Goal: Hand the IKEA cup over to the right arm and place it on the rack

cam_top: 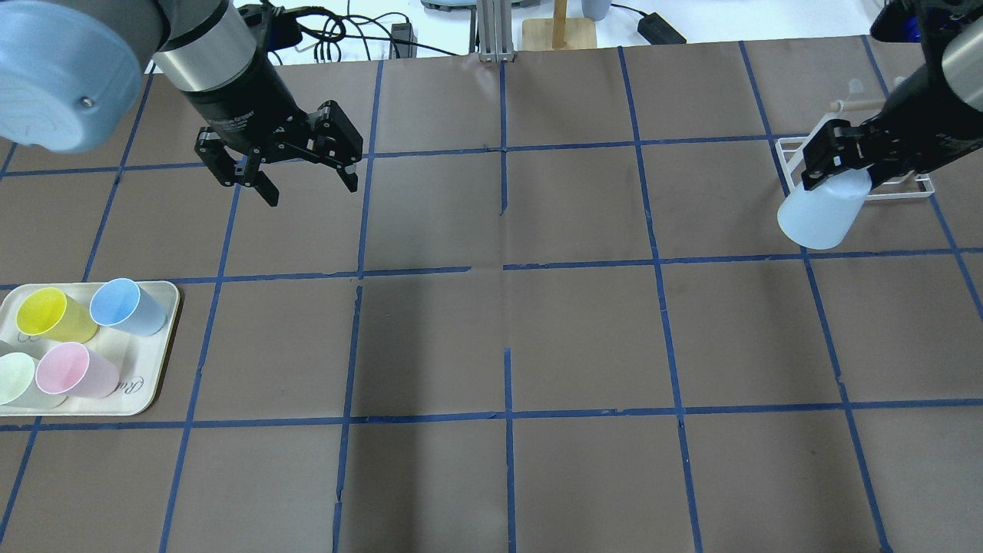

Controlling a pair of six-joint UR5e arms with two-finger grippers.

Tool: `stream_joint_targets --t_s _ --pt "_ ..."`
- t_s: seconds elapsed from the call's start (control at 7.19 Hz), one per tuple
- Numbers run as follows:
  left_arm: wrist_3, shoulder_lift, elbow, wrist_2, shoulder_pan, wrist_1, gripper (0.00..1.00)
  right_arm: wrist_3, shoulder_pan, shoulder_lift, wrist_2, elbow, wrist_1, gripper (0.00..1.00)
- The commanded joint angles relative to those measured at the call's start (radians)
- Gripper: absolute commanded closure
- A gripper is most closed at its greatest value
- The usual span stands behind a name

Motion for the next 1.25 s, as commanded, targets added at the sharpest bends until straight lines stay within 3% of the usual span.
stream_joint_targets --t_s 0.0,0.28,0.56,1.11 --pt "-0.087 0.047 0.000 0.108 -0.004 0.024 0.00 -0.153 -0.084 0.077 -0.009 -0.008 -0.105 0.68" --pt "-0.086 0.052 -0.009 0.025 -0.004 0.153 0.00 -0.173 -0.113 0.192 -0.002 -0.122 -0.104 0.68" --pt "0.045 0.058 -0.011 0.032 -0.004 0.134 0.00 -0.193 -0.115 0.286 -0.003 -0.192 -0.109 0.68" --pt "0.175 0.058 0.014 0.039 0.009 0.062 0.00 -0.255 -0.155 0.357 0.003 -0.227 -0.141 0.67"
